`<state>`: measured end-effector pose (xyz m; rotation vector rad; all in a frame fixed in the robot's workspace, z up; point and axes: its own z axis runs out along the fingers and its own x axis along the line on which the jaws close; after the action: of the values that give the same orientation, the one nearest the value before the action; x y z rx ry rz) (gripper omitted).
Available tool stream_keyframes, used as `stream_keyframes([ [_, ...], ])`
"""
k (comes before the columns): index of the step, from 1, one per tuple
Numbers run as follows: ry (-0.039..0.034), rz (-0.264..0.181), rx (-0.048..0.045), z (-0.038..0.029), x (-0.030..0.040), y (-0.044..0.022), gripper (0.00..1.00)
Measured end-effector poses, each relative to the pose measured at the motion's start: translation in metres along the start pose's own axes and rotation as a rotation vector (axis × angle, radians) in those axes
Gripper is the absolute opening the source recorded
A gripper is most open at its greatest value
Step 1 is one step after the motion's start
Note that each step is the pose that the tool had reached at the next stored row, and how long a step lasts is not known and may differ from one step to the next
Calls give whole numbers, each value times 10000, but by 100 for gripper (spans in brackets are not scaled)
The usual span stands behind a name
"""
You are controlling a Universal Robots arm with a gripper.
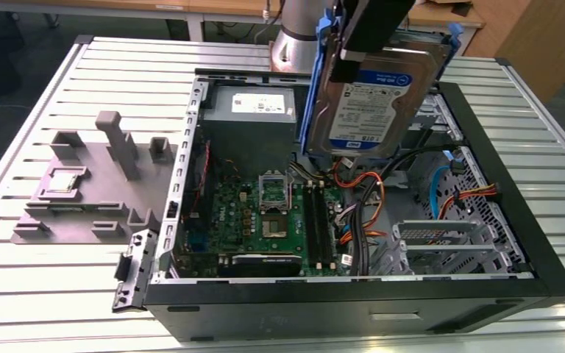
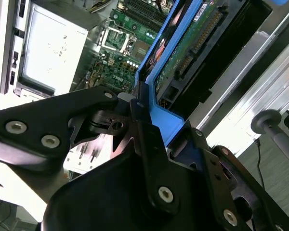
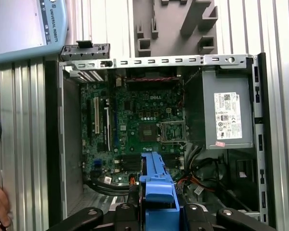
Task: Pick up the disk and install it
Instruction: 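Insert the disk into the insertion slot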
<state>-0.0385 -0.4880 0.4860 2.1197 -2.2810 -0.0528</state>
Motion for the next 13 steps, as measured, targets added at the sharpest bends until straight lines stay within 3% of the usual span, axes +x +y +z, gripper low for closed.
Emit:
stream_keyframes([
  [5,-5,-5,24,11,48,-10,37],
  [13,-1,-6,61,40,256,-34,37],
])
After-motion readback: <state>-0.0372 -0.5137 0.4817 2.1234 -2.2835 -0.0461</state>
